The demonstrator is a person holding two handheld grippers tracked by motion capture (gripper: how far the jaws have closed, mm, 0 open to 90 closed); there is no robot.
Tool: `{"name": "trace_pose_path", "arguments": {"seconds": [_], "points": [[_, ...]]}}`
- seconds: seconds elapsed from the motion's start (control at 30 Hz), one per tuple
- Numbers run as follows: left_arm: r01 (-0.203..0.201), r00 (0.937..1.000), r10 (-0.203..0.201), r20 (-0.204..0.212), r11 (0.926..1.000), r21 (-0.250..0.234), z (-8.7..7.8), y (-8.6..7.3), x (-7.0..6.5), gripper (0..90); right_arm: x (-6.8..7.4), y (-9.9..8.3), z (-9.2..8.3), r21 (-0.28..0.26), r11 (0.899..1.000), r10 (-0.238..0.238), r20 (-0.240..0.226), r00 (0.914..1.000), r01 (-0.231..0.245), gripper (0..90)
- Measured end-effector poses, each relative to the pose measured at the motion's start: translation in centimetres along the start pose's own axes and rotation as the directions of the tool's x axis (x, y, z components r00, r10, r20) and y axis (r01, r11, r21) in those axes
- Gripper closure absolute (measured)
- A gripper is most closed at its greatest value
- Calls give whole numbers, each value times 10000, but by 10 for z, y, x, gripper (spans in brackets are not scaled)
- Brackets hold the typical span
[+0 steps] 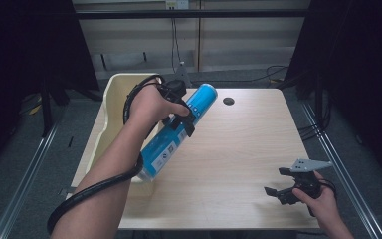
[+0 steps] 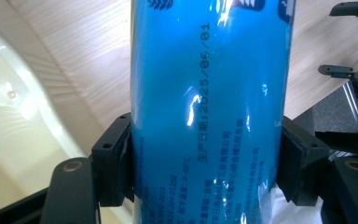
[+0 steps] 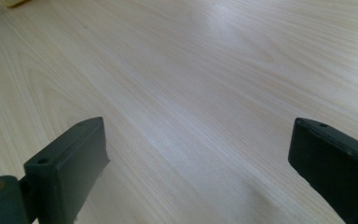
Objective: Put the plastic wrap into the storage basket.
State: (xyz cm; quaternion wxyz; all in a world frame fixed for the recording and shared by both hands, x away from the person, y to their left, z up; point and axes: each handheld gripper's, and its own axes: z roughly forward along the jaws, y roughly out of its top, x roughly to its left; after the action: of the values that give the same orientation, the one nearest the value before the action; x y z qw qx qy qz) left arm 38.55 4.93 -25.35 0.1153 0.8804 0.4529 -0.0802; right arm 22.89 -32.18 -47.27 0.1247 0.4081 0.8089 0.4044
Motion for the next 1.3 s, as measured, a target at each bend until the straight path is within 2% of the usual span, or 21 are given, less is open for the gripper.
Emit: {"name": "trace_pose_path", "arguments": {"seconds": [0.07, 0.43, 0.5, 0.67, 0.73, 0.97, 1.07, 1.2, 1.3], "points": [[163, 9998, -163, 67, 9999, 2, -3, -3, 2, 321, 0, 0, 0, 10, 10000, 7, 1, 10000, -7, 43], [460, 9989, -460, -5, 9989, -101, -18, -13, 13, 321, 0, 0, -1, -7, 10000, 30, 47, 10000, -30, 44], [610, 9980, -612, -154, 9981, -88, -20, -15, 15, 321, 0, 0, -1, -9, 10000, 23, 46, 10000, -23, 43], [885, 9959, -888, -155, 9959, -193, -26, -20, 19, 321, 0, 0, 0, -9, 10000, 22, 54, 10000, -22, 44], [855, 9962, -857, -120, 9961, -204, -27, -21, 20, 321, -1, 0, 0, -37, 10000, -8, 74, 10000, 8, 44], [1237, 9921, -1242, -162, 9919, -277, -32, -27, 26, 321, 0, 0, 0, -20, 10000, -65, 40, 10000, 65, 44], [1176, 9928, -1181, -223, 9928, -225, -34, -29, 28, 321, 0, 0, 0, -22, 10000, -38, 25, 10000, 38, 44], [1331, 9908, -1337, -209, 9908, -251, -37, -33, 31, 321, 0, 0, 0, -24, 10000, -59, 54, 10000, 59, 44], [1566, 9871, -1578, -285, 9868, -400, -40, -37, 35, 322, 0, 1, 0, -30, 10000, -27, 32, 10000, 27, 44]]}}
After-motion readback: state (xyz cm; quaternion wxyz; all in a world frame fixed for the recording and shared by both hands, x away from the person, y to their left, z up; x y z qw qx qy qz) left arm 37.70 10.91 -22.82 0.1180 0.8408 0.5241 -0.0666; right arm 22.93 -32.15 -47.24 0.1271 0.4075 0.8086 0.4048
